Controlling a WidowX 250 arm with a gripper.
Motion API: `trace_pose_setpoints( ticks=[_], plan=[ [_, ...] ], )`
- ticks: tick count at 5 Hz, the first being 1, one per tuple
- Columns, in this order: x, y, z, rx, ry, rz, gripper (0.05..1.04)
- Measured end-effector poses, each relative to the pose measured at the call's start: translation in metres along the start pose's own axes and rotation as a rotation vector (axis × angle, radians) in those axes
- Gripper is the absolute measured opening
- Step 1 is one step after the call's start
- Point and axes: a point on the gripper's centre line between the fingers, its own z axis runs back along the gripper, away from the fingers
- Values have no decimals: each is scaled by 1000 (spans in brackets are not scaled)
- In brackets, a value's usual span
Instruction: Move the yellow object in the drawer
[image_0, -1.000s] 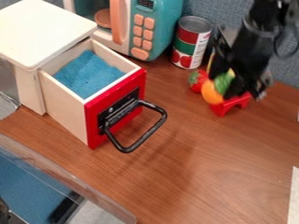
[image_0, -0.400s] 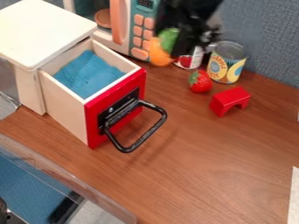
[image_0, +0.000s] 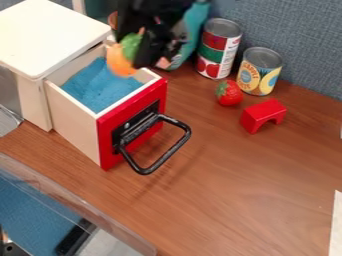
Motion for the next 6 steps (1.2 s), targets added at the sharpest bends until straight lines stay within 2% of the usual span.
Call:
trace_pose_setpoints(
  ticks=[1,2,3,4,5,6],
  plan=[
    [-14,10,-16,14,43,6,556],
    [-21,25,-28,23,58,26,556],
    [-23,34,-50,-5,71,31,556],
    [-15,35,-67,-15,57,19,556],
    [-4,31,-82,-54,44,15,556],
    [11,33,-75,-60,-5,15,622]
  ],
)
